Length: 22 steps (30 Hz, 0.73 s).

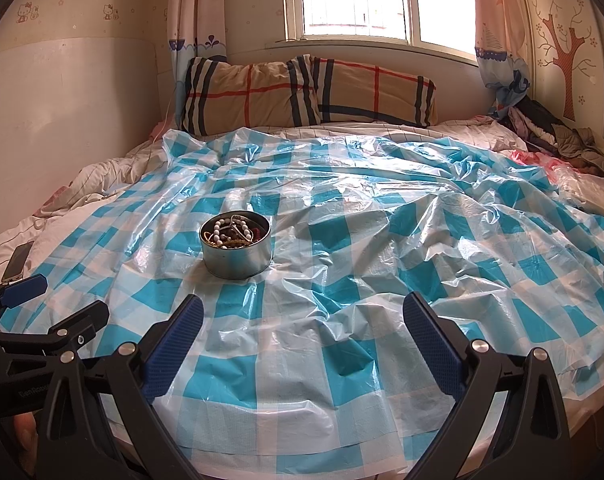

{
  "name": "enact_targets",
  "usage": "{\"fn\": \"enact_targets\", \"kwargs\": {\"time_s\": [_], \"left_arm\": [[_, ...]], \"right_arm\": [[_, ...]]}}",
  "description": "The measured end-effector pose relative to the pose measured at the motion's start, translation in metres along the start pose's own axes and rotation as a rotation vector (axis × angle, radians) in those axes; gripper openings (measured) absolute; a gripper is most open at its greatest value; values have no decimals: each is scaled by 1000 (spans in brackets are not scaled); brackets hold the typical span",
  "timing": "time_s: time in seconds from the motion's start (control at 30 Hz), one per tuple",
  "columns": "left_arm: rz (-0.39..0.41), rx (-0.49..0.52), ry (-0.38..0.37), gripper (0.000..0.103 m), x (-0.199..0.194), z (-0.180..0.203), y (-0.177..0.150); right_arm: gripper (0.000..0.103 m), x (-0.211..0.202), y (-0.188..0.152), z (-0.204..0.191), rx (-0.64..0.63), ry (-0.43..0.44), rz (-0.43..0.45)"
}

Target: Organize jewelry

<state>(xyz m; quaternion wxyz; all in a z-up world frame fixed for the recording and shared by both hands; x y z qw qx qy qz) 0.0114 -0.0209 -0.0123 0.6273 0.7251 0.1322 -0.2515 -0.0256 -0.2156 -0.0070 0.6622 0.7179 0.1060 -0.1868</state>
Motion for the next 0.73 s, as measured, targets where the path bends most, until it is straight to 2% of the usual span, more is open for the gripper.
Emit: {"fn": "enact_targets", "kwargs": {"time_s": [0.17,0.3,0.4,0.53,0.73], "left_arm": [[52,-15,-24,95,-5,-9,3],[107,-15,40,95,-13,-11,4],[101,-23,63,95,-13,-14,4],[37,-52,75,95,-3,-20,2],[40,-87,85,95,-5,-26,-2]], "right_arm": [[96,0,0,0,1,0,0],[96,0,0,0,3,0,0],[96,0,0,0,1,0,1],[96,0,0,-1,-3,-2,-1],[96,0,0,-1,1,-1,0]]}}
Point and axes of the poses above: each gripper's, at about its wrist camera, not at the fingertips, and x roughly the way its jaws point, z to its right, y to its top, the point moved 1 cm from there along x, roughly the way its jaws point, and after that the axes turned 9 degrees about z, right-handed, at the moved point
